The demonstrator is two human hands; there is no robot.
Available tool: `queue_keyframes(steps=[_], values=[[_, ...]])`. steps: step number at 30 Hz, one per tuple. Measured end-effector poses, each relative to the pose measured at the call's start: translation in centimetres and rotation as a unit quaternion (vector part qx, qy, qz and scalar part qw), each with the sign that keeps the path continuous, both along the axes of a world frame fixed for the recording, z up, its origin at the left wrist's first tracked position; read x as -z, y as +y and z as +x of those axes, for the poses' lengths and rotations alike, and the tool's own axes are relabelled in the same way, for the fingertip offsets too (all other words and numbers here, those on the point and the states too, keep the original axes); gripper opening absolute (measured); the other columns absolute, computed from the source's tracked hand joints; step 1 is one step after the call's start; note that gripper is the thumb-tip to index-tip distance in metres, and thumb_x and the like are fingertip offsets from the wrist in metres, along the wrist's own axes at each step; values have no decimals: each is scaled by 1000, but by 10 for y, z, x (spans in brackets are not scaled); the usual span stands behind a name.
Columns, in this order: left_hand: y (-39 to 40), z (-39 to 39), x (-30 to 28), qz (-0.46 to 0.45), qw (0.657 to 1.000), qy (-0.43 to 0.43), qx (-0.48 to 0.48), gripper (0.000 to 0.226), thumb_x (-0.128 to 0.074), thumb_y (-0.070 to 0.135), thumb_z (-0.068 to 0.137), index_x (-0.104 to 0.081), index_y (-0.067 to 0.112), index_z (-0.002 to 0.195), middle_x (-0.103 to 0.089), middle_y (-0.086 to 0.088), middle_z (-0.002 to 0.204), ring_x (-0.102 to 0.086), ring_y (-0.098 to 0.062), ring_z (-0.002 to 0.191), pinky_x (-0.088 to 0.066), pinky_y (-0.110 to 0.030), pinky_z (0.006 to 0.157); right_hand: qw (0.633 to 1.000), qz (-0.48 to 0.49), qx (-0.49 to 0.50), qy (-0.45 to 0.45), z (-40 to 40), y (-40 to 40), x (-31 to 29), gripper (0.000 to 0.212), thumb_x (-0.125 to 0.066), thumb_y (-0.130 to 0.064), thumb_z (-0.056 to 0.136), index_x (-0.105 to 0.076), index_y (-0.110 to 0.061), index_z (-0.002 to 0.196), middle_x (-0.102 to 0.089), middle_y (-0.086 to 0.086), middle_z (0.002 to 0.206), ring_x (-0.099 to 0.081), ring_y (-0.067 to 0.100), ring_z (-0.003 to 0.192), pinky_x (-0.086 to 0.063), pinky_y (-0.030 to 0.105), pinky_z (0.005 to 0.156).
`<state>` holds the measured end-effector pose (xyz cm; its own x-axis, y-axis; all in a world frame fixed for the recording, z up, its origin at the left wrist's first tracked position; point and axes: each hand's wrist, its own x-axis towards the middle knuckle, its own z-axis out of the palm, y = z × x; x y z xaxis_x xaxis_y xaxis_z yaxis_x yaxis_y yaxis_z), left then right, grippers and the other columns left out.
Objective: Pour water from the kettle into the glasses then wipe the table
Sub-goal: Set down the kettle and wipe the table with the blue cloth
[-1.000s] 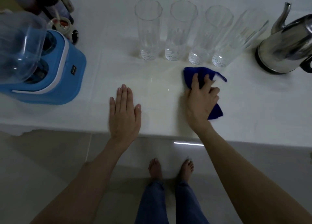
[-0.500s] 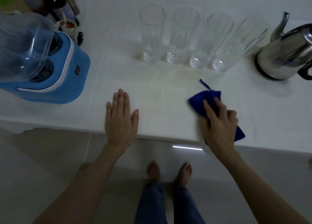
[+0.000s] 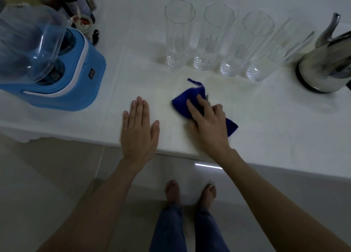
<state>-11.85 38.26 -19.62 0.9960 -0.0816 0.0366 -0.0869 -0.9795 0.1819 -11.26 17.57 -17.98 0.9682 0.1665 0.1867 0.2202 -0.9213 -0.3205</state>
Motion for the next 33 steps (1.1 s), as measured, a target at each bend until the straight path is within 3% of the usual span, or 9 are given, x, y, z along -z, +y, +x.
queue_keyframes(steps=[4, 10, 13, 18, 23, 25, 27, 31, 33], values=[[1, 1, 1, 4, 1000, 6, -2, 65, -18, 41, 99, -16, 4, 152, -13, -12, 161, -10, -24, 150, -14, -47, 121, 997, -12, -75, -30, -40, -40, 5, 43, -57, -27, 90, -65, -14, 130, -56, 16, 140, -47, 33, 90, -45, 45, 77], [-1, 0, 2, 2, 1000, 2, -6, 65, -20, 40, 99, -15, 3, 152, -12, -12, 161, -8, -24, 150, -13, -46, 121, 981, -14, 193, -29, -16, -68, 1, 46, -51, -19, 88, -62, -12, 133, -51, 23, 141, -49, 46, 98, -41, 51, 80], [-2, -1, 1, -2, 1000, -2, -8, 64, -20, 39, 99, -15, 3, 152, -13, -13, 161, -9, -24, 150, -12, -46, 121, 971, -3, 238, 0, 26, -37, 0, 52, -41, -25, 88, -59, -12, 135, -49, 27, 141, -49, 51, 102, -39, 51, 82], [-1, -1, 1, -13, 1000, -6, -8, 63, -21, 34, 98, -16, 2, 152, -14, -14, 161, -10, -25, 150, -12, -46, 121, 995, -3, 104, 6, 42, 15, 0, 48, -42, -21, 88, -63, -10, 130, -55, 27, 135, -54, 48, 91, -45, 49, 74], [0, -1, 1, -11, 1000, -2, -10, 64, -21, 32, 96, -14, 1, 152, -12, -15, 161, -9, -25, 150, -12, -46, 121, 992, 1, -125, 12, -8, -15, 0, 43, -55, -29, 90, -66, -17, 130, -57, 16, 136, -48, 34, 87, -43, 42, 77], [0, 0, 1, -11, 1000, -2, -8, 64, -21, 31, 96, -14, 1, 152, -13, -15, 161, -10, -26, 149, -12, -46, 121, 988, 6, -157, 5, -25, -37, -1, 39, -60, -29, 89, -69, -18, 126, -60, 14, 133, -48, 32, 87, -44, 43, 76], [0, -1, 0, -11, 1000, 0, -9, 63, -22, 30, 96, -14, 1, 152, -13, -15, 161, -11, -26, 149, -12, -46, 121, 993, 8, -115, -19, -29, -56, 2, 37, -60, -28, 89, -72, -17, 122, -61, 14, 133, -50, 34, 86, -44, 46, 76], [-1, 0, 1, -14, 1000, 0, -15, 64, -21, 30, 95, -14, 1, 152, -13, -15, 161, -10, -26, 149, -11, -44, 122, 994, 20, 99, -38, 0, -62, 6, 40, -57, -17, 89, -66, -13, 128, -53, 20, 139, -47, 41, 95, -44, 50, 83], [-2, 0, 1, -19, 1000, -2, -15, 64, -21, 30, 95, -15, 1, 152, -13, -15, 161, -10, -26, 149, -10, -44, 122, 987, 32, 152, -29, 25, -42, 4, 43, -53, -18, 89, -64, -11, 130, -51, 21, 140, -47, 45, 100, -42, 51, 87]])
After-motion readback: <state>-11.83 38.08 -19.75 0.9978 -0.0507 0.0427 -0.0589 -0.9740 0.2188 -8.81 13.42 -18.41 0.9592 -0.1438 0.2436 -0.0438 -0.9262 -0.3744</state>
